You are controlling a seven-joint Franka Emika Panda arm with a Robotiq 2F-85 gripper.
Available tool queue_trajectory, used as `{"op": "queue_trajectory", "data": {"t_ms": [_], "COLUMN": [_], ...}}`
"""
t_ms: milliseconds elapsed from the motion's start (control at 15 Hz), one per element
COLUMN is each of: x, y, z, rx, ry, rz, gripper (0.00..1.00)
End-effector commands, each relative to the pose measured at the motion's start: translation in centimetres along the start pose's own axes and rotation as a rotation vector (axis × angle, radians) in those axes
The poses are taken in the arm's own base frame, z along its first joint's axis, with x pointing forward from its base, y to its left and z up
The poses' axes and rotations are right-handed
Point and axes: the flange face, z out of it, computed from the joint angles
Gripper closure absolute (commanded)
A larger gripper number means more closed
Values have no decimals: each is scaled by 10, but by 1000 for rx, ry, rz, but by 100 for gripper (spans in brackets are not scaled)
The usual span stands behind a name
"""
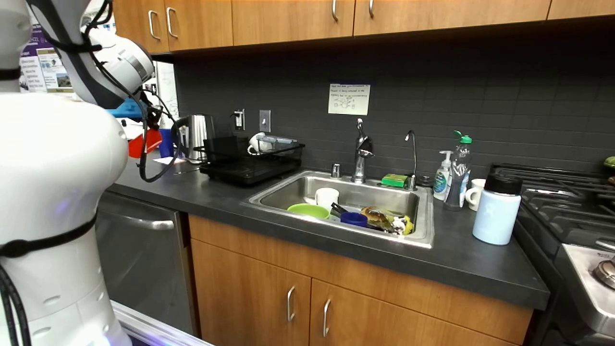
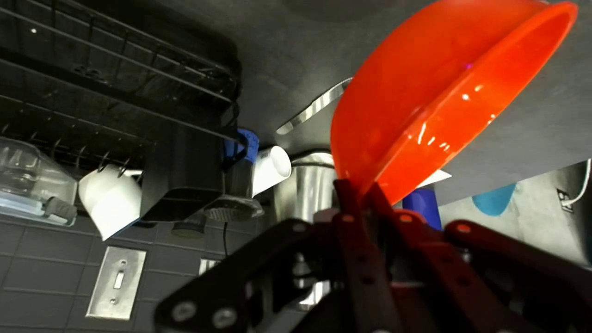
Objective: Put the orange bowl in the black drying rack on the right, remove the orange bowl from the drying rack and put it on the counter again
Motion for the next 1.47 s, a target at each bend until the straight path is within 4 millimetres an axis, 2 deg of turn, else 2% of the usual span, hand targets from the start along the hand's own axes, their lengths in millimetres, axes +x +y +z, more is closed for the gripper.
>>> {"op": "queue_trajectory", "data": {"t_ms": [0,400,600,800,1067,1400], "x": [-7,-21,-14,0,20,25], "y": [-18,-61,-68,-61,-40,-19], "z": [13,41,45,48,62,83], "rx": [20,53,49,35,0,-49], "ry": [-58,-208,-210,-180,-145,-115], "rz": [-33,50,68,100,168,176], "gripper": [98,98,98,98,98,98]}}
